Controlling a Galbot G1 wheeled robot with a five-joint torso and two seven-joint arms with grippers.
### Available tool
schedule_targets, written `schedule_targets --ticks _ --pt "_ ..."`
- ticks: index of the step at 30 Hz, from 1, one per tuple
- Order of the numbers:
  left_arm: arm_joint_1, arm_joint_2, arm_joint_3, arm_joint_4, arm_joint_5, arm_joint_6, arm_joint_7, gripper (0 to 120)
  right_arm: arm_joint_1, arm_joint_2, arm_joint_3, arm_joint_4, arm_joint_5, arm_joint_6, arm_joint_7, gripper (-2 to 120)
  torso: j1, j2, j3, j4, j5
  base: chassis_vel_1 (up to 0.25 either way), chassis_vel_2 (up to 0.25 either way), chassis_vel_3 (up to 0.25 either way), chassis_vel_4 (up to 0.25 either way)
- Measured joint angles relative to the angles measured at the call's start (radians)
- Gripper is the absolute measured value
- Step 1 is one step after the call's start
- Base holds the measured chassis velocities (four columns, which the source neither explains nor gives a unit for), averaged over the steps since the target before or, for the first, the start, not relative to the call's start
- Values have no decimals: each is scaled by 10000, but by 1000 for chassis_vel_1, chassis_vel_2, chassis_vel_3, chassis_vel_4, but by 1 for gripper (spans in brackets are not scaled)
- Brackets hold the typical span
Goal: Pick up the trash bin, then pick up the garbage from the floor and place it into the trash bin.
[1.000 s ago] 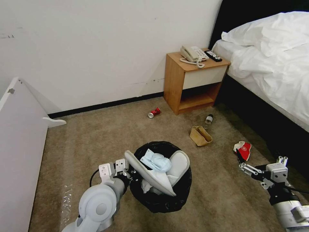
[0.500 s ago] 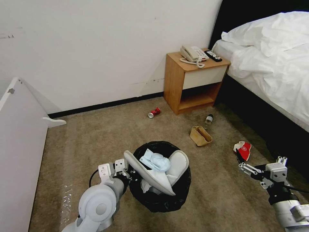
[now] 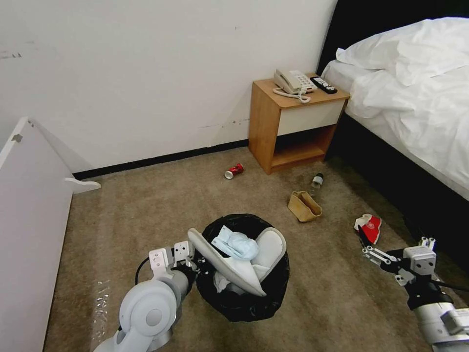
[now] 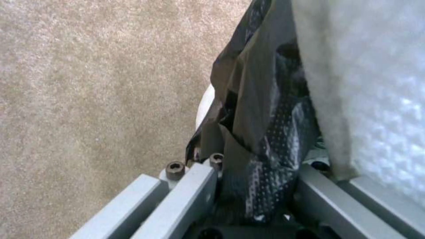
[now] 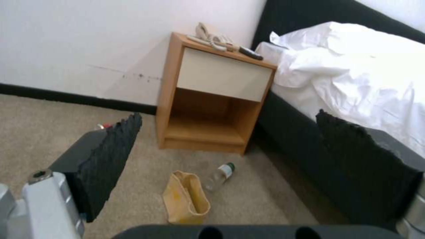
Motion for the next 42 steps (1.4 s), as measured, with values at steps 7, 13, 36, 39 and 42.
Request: schedule_targets --ticks 7,13,36,39,42 --pt "46 16 3 3 42 -13 16 0 8 -1 2 -9 11 -6 -2 100 0 0 0 0 1 0 0 0 0" --pt "84 31 23 3 81 -27 39 0 13 -18 -2 -11 16 -15 -8 100 0 0 0 0 0 0 0 0 0" --pt "135 37 -40 1 157 -52 76 0 22 -52 -6 -16 107 -64 -82 100 0 0 -1 0 0 0 0 0 0" --pt "122 30 -42 16 157 -56 81 0 26 -39 -6 -30 110 -64 -102 100 0 0 0 0 1 0 0 0 0" --pt "119 21 -44 31 157 -61 83 0 45 -32 -8 -45 110 -64 -117 100 0 0 0 0 1 0 0 0 0"
